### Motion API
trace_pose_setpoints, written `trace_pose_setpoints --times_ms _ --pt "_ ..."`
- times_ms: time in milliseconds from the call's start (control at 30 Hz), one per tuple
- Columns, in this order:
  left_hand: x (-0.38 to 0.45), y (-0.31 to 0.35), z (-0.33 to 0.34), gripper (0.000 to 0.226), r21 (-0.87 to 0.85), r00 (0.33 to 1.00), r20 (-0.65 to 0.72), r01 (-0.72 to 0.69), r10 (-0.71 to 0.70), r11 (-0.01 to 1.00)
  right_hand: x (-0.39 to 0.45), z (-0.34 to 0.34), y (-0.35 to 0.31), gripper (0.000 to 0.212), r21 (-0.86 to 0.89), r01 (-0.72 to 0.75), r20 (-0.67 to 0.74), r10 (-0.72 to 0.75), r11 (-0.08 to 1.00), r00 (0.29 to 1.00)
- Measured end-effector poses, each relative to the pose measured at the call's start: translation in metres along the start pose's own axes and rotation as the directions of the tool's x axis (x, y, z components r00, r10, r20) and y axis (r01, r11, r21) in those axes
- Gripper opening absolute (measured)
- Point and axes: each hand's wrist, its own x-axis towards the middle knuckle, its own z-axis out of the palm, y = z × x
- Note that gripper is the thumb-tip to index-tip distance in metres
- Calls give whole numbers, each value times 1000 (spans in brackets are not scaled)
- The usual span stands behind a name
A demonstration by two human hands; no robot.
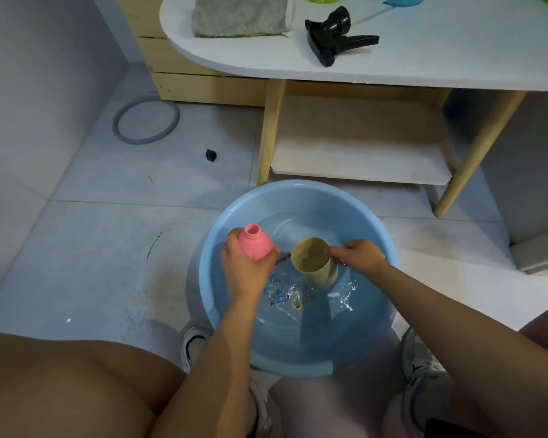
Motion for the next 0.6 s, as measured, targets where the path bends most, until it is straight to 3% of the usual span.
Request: trace_pose_setpoints --times_ms 100,167,367,600 --pt "-4 0 1 73 11 1000 28 -7 6 1000 -2 -13 -6 50 257 8 -61 8 966 998" --pt "-6 2 4 73 36 998 61 -24 22 999 -4 -25 -14 52 291 33 -98 -5 956 995" --pt "-9 13 13 72 69 988 128 -98 88 993 -20 -58 -48 51 80 137 -236 -115 987 965" --pt "-13 22 18 74 71 978 183 -114 99 991 -42 -67 -73 54 31 314 -408 -275 949 871"
